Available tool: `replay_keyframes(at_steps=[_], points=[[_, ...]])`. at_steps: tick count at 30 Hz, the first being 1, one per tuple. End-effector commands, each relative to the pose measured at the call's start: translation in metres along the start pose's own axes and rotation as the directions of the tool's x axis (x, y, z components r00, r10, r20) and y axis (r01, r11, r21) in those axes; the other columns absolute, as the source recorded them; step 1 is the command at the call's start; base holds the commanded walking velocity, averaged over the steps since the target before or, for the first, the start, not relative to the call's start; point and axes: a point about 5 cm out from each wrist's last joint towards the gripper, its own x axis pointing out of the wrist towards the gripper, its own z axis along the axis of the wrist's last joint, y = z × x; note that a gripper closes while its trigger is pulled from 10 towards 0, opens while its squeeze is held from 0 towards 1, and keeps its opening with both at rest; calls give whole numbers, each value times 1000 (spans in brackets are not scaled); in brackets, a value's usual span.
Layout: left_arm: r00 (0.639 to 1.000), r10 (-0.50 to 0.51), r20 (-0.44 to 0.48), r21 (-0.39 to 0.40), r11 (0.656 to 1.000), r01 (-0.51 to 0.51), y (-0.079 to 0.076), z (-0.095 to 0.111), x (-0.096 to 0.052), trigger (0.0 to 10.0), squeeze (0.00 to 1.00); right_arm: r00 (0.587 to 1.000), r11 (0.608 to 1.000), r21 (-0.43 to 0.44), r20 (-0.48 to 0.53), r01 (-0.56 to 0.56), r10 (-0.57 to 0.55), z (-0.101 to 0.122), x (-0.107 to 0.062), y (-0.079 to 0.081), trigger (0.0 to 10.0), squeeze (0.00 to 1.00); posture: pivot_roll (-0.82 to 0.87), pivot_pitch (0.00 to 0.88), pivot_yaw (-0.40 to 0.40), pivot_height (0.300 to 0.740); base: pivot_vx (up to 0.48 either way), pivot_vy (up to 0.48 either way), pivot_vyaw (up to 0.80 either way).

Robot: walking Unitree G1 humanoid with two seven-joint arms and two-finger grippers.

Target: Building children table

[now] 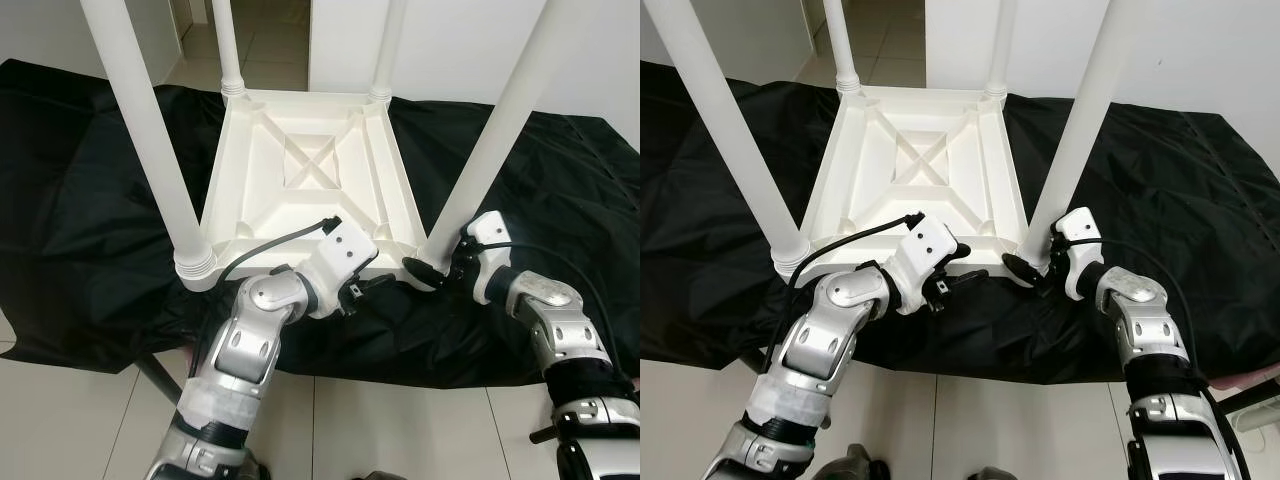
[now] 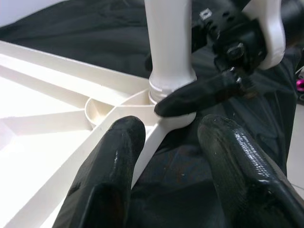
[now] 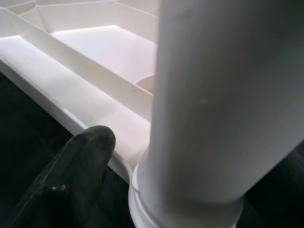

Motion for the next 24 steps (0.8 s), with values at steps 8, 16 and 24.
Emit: replay_keyframes(at_steps=[8, 16, 24], points=[[1000, -3, 7, -79, 997, 3, -8, -5, 5, 10000, 0, 999, 999, -9, 9, -39, 39, -3, 11, 3, 6706, 0, 3, 0, -36, 740, 0, 0, 0], [995, -96, -8, -115, 989, 94, -23, -10, 8, 10000, 0, 995, 999, 9, 95, -36, 35, -2, 19, 5, 10000, 0, 4, 0, 0, 740, 0, 0, 0], [994, -110, -19, -118, 987, 107, -26, -11, 7, 10000, 0, 988, 999, 43, 154, -26, 19, 2, 22, 2, 8667, 0, 11, 0, 10, 740, 0, 0, 0]])
